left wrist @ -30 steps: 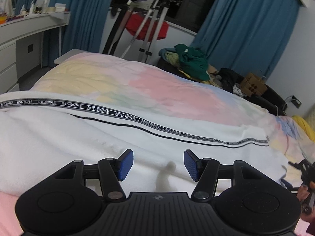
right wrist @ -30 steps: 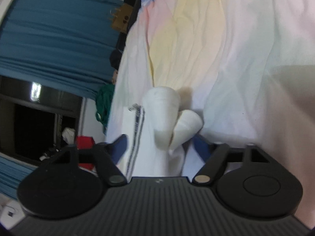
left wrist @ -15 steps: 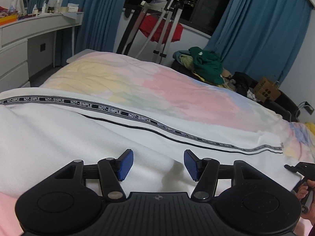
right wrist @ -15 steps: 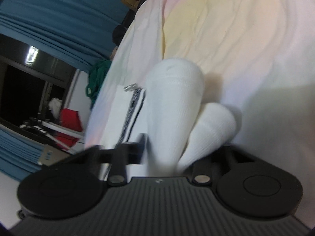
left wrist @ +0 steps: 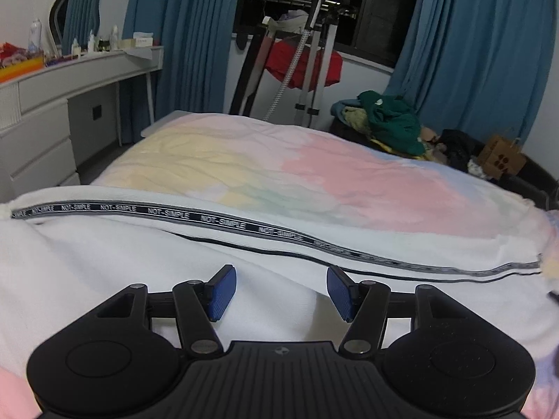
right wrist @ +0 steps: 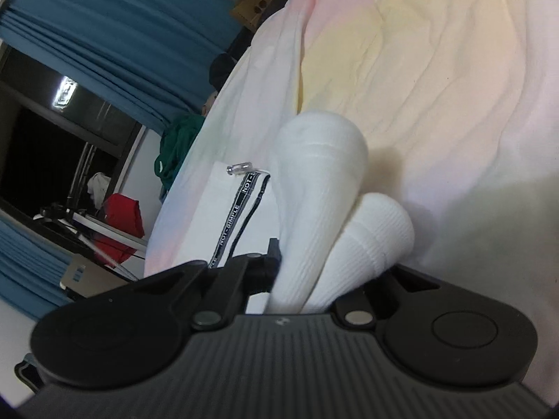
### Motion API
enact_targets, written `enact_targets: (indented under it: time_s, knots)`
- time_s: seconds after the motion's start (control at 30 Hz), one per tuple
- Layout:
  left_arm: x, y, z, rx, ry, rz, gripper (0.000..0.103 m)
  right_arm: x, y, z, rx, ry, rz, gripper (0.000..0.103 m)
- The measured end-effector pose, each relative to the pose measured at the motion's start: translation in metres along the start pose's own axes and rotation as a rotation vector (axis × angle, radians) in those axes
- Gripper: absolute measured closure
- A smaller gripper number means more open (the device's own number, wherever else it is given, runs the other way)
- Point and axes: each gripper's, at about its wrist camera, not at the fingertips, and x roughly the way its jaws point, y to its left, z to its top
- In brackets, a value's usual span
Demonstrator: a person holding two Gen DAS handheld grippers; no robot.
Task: Fold clothes
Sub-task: 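Grasp the ribbed cuffs of the sweatpants with the right gripper, then fold the cuffs toward the waistband with the right gripper and release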
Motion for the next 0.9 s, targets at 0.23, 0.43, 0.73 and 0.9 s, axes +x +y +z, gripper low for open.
enact_targets:
  time_s: [0.23, 0.43, 0.73, 0.9]
  knots:
    - [0.039, 0.0, -0.01, 0.085, 0.105, 0.097, 0.039, -0.008, 0.015, -0.001, -0.046, -0.043, 0.028, 0.093]
    - [0.053, -0.008, -0.02, 0.177, 0.132, 0.138, 0.037, -0.01, 0.026, -0.004, -0.126, -0.063, 0.011, 0.093]
    - [0.055, -0.011, -0.021, 0.201, 0.133, 0.141, 0.037, -0.03, 0.085, -0.016, -0.355, -0.17, 0.038, 0.093]
    - [0.041, -0.012, -0.014, 0.167, 0.11, 0.121, 0.037, -0.057, 0.149, -0.048, -0.643, -0.265, 0.108, 0.093]
